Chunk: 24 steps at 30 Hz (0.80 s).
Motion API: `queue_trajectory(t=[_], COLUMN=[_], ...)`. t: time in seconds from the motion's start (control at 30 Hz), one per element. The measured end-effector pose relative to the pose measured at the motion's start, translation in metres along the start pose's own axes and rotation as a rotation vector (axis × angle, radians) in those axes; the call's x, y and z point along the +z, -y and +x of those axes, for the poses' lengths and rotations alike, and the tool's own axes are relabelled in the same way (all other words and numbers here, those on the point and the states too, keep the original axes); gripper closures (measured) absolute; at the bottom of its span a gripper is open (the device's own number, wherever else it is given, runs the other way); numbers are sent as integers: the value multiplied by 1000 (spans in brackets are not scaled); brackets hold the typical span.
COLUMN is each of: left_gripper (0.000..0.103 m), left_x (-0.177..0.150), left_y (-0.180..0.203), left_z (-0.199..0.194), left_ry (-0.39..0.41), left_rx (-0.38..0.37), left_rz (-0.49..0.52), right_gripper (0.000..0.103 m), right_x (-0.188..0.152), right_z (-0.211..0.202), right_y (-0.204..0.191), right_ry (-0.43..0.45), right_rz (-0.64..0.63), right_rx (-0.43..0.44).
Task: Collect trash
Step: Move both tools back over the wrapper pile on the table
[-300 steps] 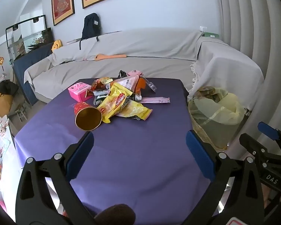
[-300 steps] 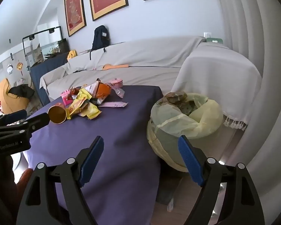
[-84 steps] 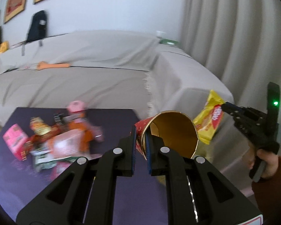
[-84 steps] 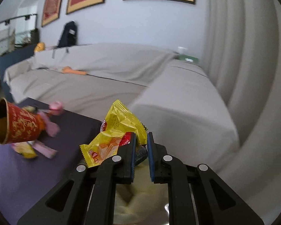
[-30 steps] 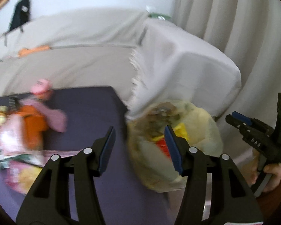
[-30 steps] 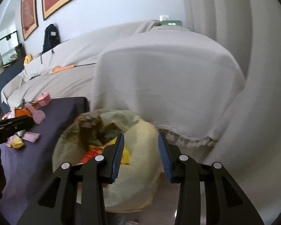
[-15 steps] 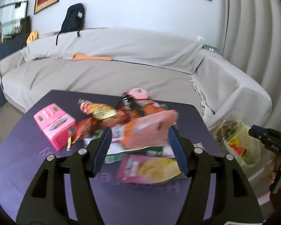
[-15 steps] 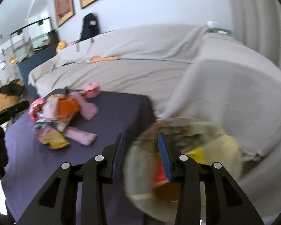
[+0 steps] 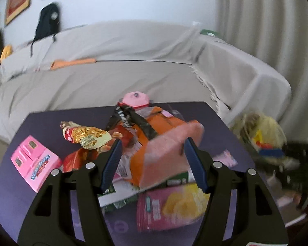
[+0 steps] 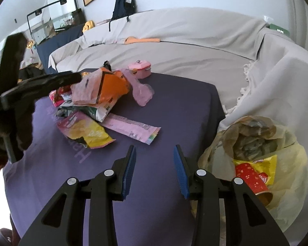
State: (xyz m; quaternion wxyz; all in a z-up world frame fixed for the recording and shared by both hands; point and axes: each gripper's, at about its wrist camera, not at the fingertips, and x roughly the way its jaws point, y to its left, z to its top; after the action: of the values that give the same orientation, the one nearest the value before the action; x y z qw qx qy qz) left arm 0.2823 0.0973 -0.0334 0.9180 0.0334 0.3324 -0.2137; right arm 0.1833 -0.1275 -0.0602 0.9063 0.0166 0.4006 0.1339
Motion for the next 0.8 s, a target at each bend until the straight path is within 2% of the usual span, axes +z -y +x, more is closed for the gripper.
queue_trajectory(t=[0.17, 0.27, 0.47, 0.63, 0.73, 0.8], left_gripper=[44, 44, 39, 39, 39, 38], left_x=[-3, -5, -4, -11, -12, -7], left_y=[-31, -49, -89, -116, -125, -127], left_z=[-17, -29, -47, -46, -44, -39], left_ry=[22, 25, 69, 45, 30, 26], left_rx=[16, 67, 104, 107, 88, 66], left_rz=[-208, -247, -292, -350, -362, -366], right_gripper=[67, 67, 67, 67, 67, 64], right_x=[20, 50, 116, 146, 144, 137], right_z=[4, 13, 55, 111, 142, 146], right_y=[-10, -19, -35, -40, -42, -45], right_ry=[10, 32, 43, -36, -124, -139], right_rz=[-14, -19, -24, -9, -10, -8], right_rx=[18, 47, 98, 151, 166, 183])
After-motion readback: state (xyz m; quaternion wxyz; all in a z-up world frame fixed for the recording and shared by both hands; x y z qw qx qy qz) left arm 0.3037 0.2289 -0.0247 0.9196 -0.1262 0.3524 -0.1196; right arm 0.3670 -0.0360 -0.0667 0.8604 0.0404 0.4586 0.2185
